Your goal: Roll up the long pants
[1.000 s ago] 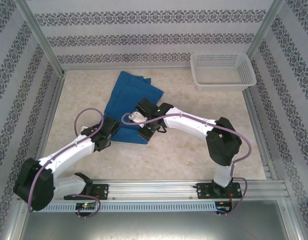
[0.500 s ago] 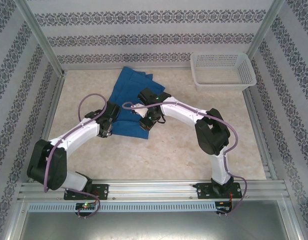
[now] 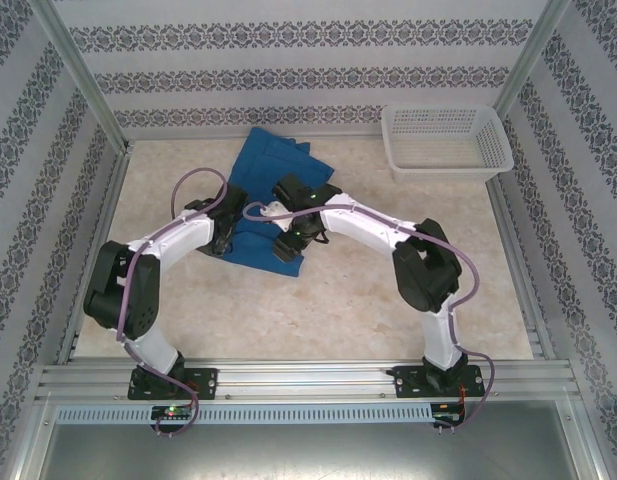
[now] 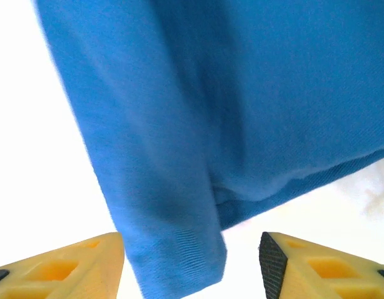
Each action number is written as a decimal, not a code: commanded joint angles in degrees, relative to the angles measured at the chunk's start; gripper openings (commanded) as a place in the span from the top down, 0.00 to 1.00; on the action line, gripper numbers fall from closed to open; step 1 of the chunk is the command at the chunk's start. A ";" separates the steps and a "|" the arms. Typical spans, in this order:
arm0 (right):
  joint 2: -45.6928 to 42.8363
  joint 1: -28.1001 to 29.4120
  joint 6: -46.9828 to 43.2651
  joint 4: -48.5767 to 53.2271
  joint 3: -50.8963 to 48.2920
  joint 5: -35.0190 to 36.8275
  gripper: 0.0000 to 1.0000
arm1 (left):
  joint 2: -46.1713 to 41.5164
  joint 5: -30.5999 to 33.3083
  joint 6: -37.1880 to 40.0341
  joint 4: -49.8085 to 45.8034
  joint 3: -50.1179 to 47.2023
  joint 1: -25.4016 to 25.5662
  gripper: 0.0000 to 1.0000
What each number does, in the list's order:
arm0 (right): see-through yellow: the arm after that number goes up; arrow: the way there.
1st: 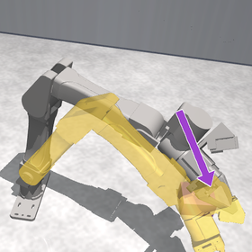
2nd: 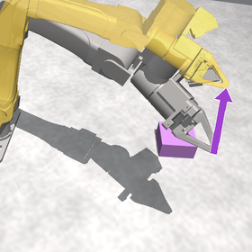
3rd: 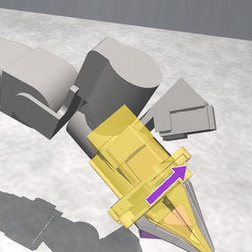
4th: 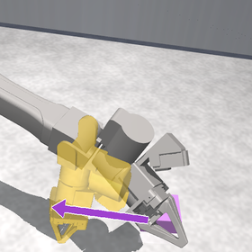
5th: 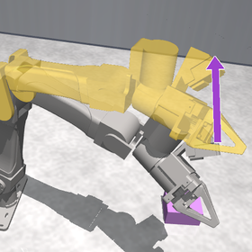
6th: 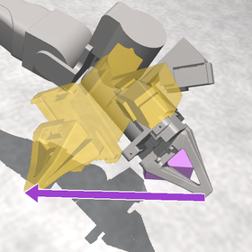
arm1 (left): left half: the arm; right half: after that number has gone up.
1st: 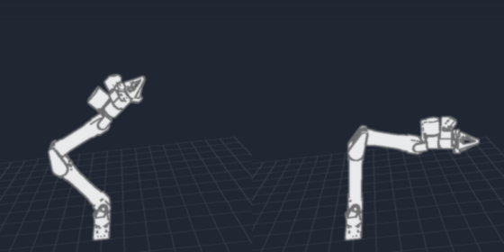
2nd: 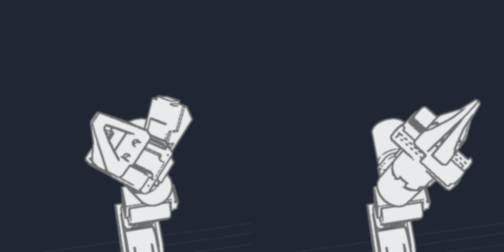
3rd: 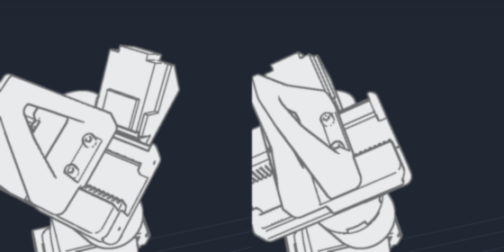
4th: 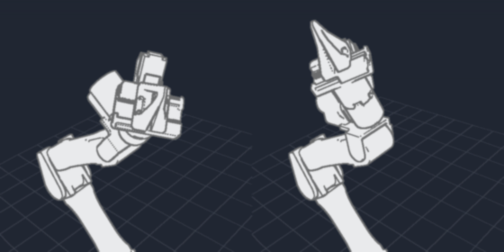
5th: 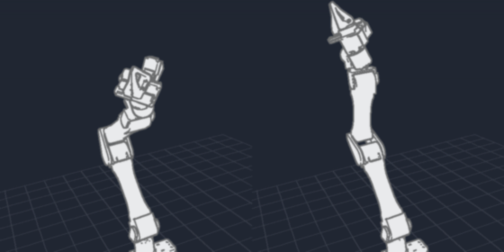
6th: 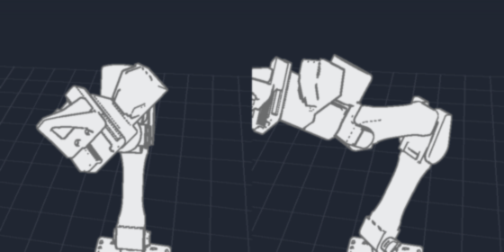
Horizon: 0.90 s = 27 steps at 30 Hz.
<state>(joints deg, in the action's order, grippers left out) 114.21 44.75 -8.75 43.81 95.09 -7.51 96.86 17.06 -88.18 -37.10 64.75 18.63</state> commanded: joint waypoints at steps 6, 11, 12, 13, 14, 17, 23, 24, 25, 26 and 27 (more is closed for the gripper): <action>-4.48 13.47 -2.24 -7.35 -4.86 17.16 0.30 | 3.08 -4.87 1.08 1.59 3.01 -0.68 0.94; 1.04 14.05 -5.39 -11.32 -6.97 19.74 0.29 | 1.91 -5.52 0.99 1.69 1.60 -0.97 0.95; 1.95 14.05 -6.11 -12.38 -7.24 20.47 0.28 | 1.47 -5.62 0.87 1.96 1.12 -1.26 0.95; 2.86 14.05 -7.09 -13.08 -7.22 21.30 0.26 | 1.00 -5.76 0.83 2.16 0.57 -1.45 0.94; 3.58 14.05 -7.95 -13.73 -6.98 21.99 0.26 | 0.68 -6.04 0.74 2.49 0.15 -1.61 0.95; 6.05 13.97 -10.87 -15.34 -5.43 23.71 0.23 | -0.13 -6.92 0.46 2.82 -0.58 -1.86 0.95; 10.13 13.08 -14.81 -20.36 -1.17 26.72 0.23 | -2.22 -8.53 -0.24 3.72 -2.47 -1.92 0.94; 10.80 12.96 -16.09 -21.46 -0.59 27.41 0.23 | -2.49 -8.78 -0.24 3.81 -2.79 -1.91 0.94; 11.31 12.91 -17.38 -23.05 -0.10 28.01 0.23 | -2.80 -9.01 -0.24 3.92 -3.17 -1.87 0.95; 11.75 12.78 -18.94 -24.49 0.16 28.24 0.23 | -3.00 -9.27 -0.29 3.89 -3.38 -1.86 0.94; 12.32 12.50 -20.48 -26.07 0.39 28.46 0.23 | -3.32 -9.64 -0.39 4.13 -3.73 -1.89 0.95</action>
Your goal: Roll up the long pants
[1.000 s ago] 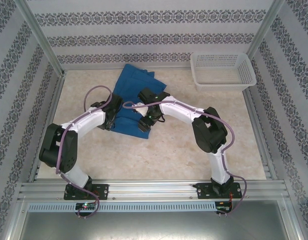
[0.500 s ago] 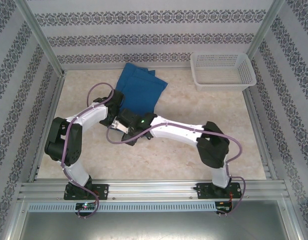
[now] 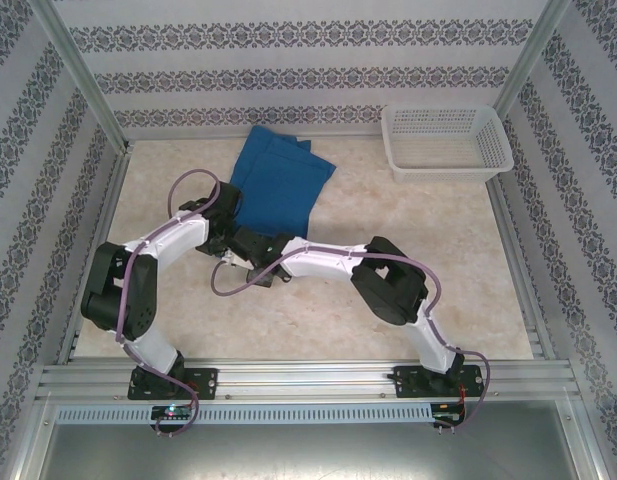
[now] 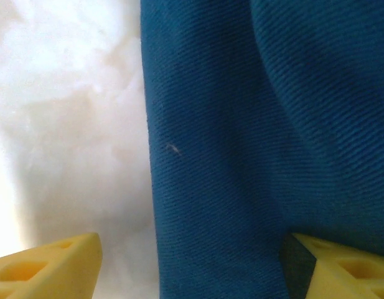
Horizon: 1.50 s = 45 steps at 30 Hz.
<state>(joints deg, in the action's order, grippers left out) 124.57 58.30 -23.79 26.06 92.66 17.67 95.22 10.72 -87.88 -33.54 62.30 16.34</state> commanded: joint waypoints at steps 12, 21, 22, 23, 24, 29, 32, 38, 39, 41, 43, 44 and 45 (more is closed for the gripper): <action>7.41 -8.17 -1.60 -2.26 11.04 -9.67 1.00 | -5.75 -4.63 1.79 4.69 -2.27 -0.40 0.04; 2.44 -9.14 8.60 5.44 11.56 -17.83 1.00 | -10.08 -2.50 9.98 -2.24 8.85 -6.19 0.00; 2.21 -9.33 9.94 7.43 12.18 -20.09 1.00 | -10.56 -2.89 10.41 -2.68 9.23 -6.21 0.00; 2.11 -9.58 11.48 9.96 13.69 -22.43 1.00 | -11.26 -3.53 10.21 -2.59 8.84 -6.20 0.00; 1.99 -9.85 12.54 11.66 14.72 -24.38 1.00 | -12.04 -4.06 9.96 -2.17 8.12 -6.17 0.00; 1.17 -11.22 15.77 18.99 19.19 -32.87 1.00 | -17.02 -5.81 7.11 1.12 -0.19 -6.06 0.00; 1.89 -12.35 16.54 23.63 23.34 -36.75 1.00 | -20.19 -6.85 6.16 2.69 -5.34 -5.29 0.00; 5.48 -14.60 18.16 31.81 32.65 -45.13 1.00 | -24.01 -5.14 4.82 6.68 -13.13 -2.30 0.00; 5.89 -14.67 18.61 32.36 33.27 -46.56 1.00 | -24.03 -4.82 4.89 7.26 -13.59 -2.14 0.00; 6.30 -14.77 19.76 33.51 34.37 -49.75 1.00 | -23.62 -3.96 4.91 7.53 -13.50 -1.77 0.00; 6.43 -14.71 20.14 34.76 34.65 -51.62 1.00 | -23.00 -3.19 5.17 7.46 -12.70 -1.74 0.00; 6.32 -14.60 20.10 35.22 34.30 -52.00 1.00 | -22.62 -2.72 5.38 7.33 -12.15 -1.75 0.00; 6.20 -14.51 19.91 35.73 33.97 -52.31 1.00 | -22.36 -2.35 5.52 7.18 -11.51 -1.73 0.00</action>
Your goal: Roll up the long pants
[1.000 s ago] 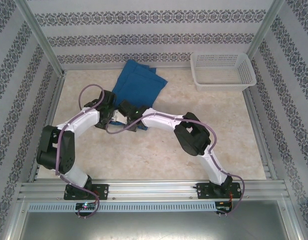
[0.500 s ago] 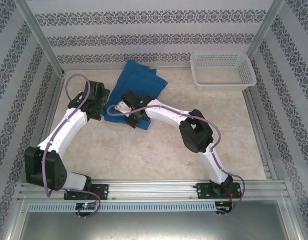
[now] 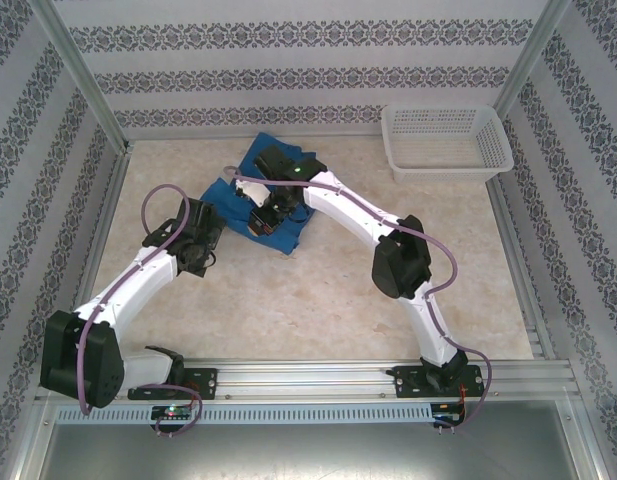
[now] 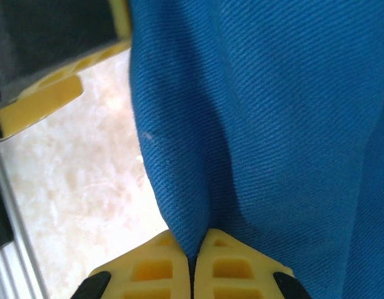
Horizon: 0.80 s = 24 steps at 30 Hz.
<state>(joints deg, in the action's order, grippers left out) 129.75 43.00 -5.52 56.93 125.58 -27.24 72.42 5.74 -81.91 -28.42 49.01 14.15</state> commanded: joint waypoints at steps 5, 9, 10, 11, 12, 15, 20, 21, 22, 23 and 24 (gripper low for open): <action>-0.27 1.27 1.26 5.52 -3.42 -9.00 1.00 | 2.56 3.11 0.23 2.26 5.52 0.51 0.00; -1.43 1.84 1.39 5.03 -6.60 -11.32 1.00 | 4.93 2.83 0.12 2.84 7.03 0.55 0.00; -1.65 2.06 1.25 5.11 -7.14 -11.60 1.00 | 5.33 2.66 0.04 3.13 7.22 0.64 0.00; -1.68 2.24 0.99 5.33 -7.69 -11.33 1.00 | 5.79 2.48 -0.11 3.35 7.42 0.67 0.00; -1.69 2.34 0.71 5.59 -8.03 -11.09 1.00 | 5.98 2.35 -0.25 3.60 7.58 0.65 0.00; -1.46 2.21 0.39 5.63 -8.75 -10.64 1.00 | 6.59 2.22 -0.43 3.78 8.18 1.14 0.00; -0.67 2.17 0.81 5.22 -7.36 -11.25 1.00 | 7.21 1.82 -1.61 4.31 7.47 2.48 0.00; -0.39 2.17 0.86 5.34 -6.97 -11.25 1.00 | 7.21 1.73 -2.03 4.38 7.12 2.74 0.00; -0.09 2.11 0.79 5.54 -6.43 -11.08 1.00 | 7.21 1.37 -2.48 4.66 6.56 3.05 0.00; 0.15 2.09 0.77 5.78 -5.83 -11.08 1.00 | 7.16 0.94 -3.00 5.07 5.90 3.46 0.00; 0.45 1.93 0.69 5.91 -5.34 -11.15 1.00 | 7.09 0.59 -3.39 5.53 5.36 3.68 0.00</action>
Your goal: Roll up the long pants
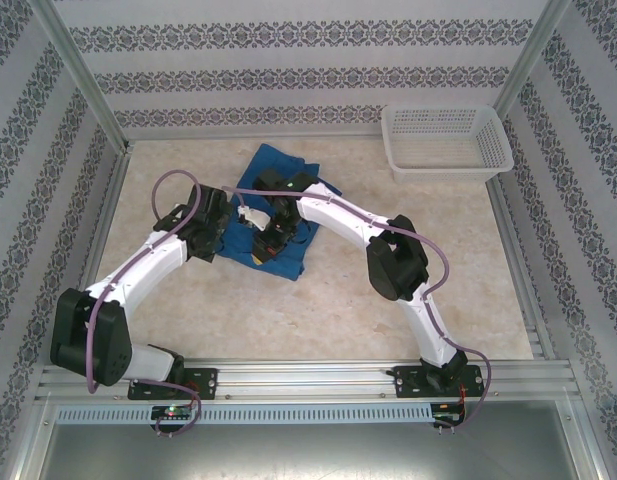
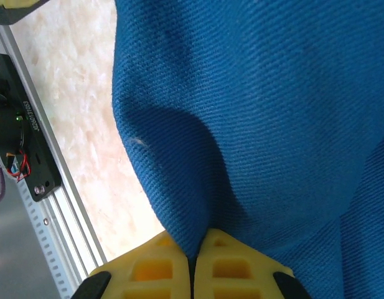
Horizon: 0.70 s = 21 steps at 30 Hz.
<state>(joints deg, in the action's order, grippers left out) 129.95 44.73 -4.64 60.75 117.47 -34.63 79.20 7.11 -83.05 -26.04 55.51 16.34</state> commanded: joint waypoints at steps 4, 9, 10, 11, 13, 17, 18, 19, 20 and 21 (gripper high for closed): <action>1.26 -0.22 -0.12 3.09 5.15 -4.59 1.00 | -0.11 0.47 -3.04 6.25 -4.07 3.64 0.00; 1.42 -0.44 0.12 4.19 7.76 -4.48 1.00 | 2.42 -1.29 -5.32 8.80 -5.70 4.16 0.00; 1.27 -0.59 0.07 4.27 7.94 -4.54 1.00 | 2.67 -1.31 -5.29 8.90 -5.59 4.32 0.00; 1.21 -0.72 0.08 4.45 8.19 -4.73 1.00 | 3.04 -1.21 -5.11 9.07 -5.32 4.52 0.00; 1.15 -0.81 0.17 4.64 8.39 -5.30 1.00 | 3.70 -0.90 -4.48 9.23 -4.67 4.49 0.06; 0.59 -0.97 -0.01 4.98 7.83 -5.45 1.00 | 5.85 -0.26 -1.27 9.51 -2.79 4.46 1.00; 0.48 -1.03 -0.01 4.94 7.45 -5.29 1.00 | 6.55 -0.55 -0.10 9.92 -2.30 4.32 1.00; 0.27 -1.11 -0.08 4.99 7.10 -5.12 1.00 | 7.03 -0.91 0.68 10.57 -2.08 4.30 1.00; 0.05 -1.28 -0.10 4.90 6.49 -4.63 1.00 | 7.36 -0.92 0.82 10.19 -1.79 4.23 1.00; -0.31 -1.31 -0.15 4.75 5.86 -3.60 1.00 | 7.61 -0.51 0.38 8.83 -1.38 4.28 1.00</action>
<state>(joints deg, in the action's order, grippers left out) 132.07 43.46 -4.38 65.56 123.46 -35.22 85.76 7.49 -84.71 -18.41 51.72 19.57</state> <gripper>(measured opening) 0.069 0.047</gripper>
